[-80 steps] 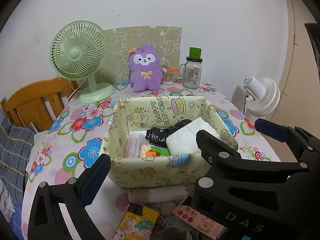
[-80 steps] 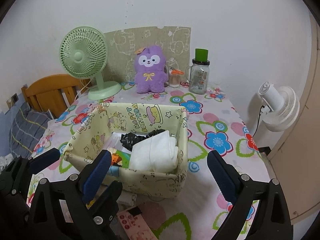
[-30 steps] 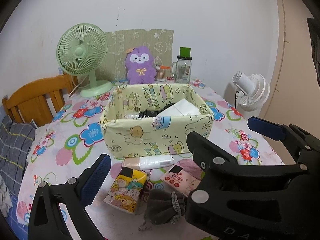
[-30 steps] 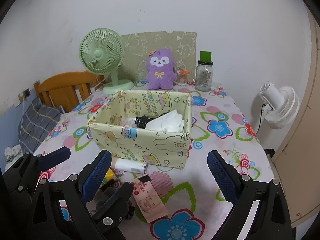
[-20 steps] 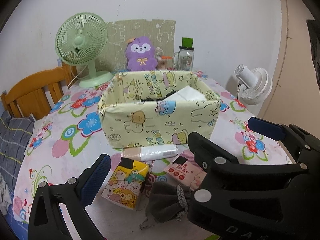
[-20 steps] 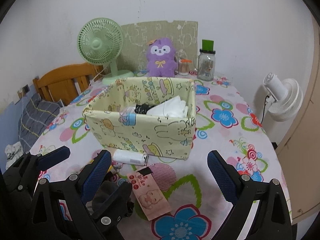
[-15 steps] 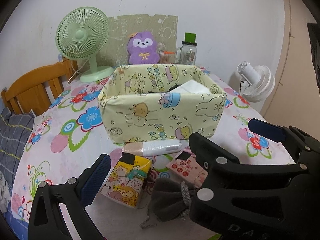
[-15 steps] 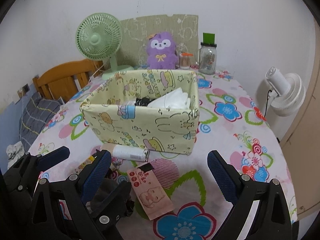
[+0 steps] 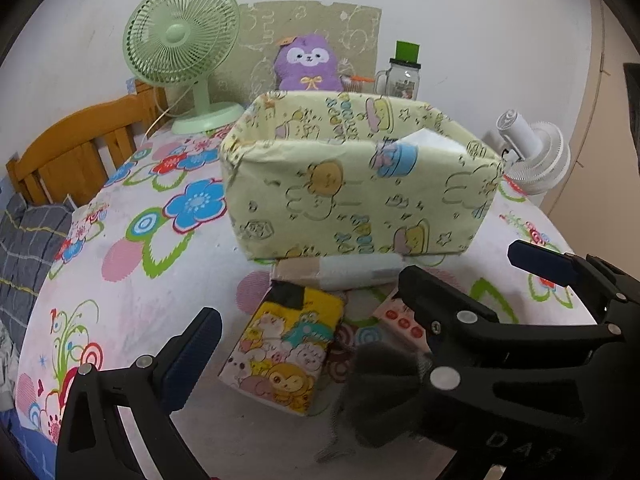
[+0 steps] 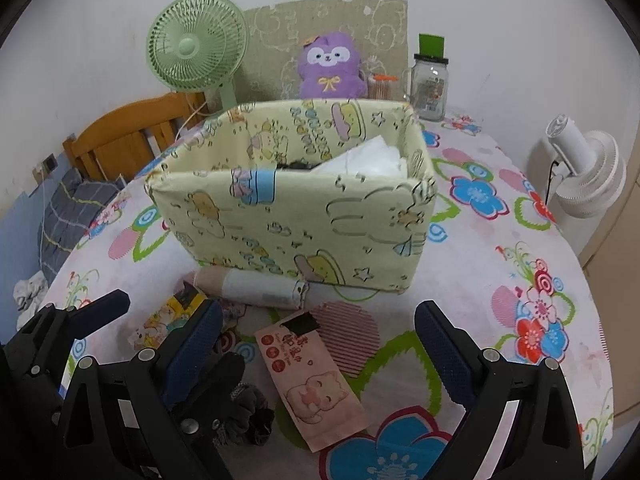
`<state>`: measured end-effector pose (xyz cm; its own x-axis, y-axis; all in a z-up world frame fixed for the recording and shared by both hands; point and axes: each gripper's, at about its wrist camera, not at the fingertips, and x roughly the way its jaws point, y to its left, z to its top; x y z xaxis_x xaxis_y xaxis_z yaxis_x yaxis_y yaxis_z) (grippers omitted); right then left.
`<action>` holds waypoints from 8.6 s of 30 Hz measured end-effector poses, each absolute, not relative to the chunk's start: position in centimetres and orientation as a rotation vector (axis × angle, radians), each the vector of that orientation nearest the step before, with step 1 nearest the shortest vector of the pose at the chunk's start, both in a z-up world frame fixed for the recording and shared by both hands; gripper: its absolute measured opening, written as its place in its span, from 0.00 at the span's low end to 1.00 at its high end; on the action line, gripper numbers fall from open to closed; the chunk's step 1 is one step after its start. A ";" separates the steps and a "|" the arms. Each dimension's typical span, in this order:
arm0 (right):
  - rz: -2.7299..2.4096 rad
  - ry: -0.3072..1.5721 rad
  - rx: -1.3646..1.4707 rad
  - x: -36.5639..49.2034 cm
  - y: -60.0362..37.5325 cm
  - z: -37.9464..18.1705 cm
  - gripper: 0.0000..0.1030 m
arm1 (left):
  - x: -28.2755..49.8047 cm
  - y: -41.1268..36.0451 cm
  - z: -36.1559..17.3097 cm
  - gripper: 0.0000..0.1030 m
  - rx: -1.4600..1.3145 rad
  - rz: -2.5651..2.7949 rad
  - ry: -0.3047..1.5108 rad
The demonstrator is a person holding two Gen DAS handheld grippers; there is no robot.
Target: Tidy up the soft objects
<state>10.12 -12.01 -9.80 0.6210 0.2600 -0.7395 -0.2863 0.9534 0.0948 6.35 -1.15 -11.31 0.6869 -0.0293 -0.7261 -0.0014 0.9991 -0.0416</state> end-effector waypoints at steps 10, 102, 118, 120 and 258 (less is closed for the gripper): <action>0.329 0.909 -0.008 10.7 -11.6 -12.0 0.95 | 5.7 -1.0 -12.0 1.00 -0.037 -0.015 0.830; 0.431 0.959 -0.030 7.0 -8.3 -11.9 0.60 | 2.7 1.2 -13.1 0.50 -0.016 0.048 0.857; 0.410 0.959 -0.040 7.2 -7.6 -12.0 0.44 | 3.6 0.7 -12.9 0.49 -0.039 0.020 0.856; 0.401 0.955 -0.038 7.3 -7.8 -11.9 0.43 | 3.8 0.5 -12.8 0.49 -0.045 0.016 0.852; 0.296 0.776 0.010 23.6 -11.4 -4.4 0.41 | 19.3 -1.4 -5.6 0.82 -0.032 -0.034 0.745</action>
<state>23.65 -11.44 -4.39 0.6743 0.2665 -0.6887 -0.2592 0.9587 0.1172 19.28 -1.43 -5.60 0.7344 -0.0425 -0.6774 0.0199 0.9990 -0.0411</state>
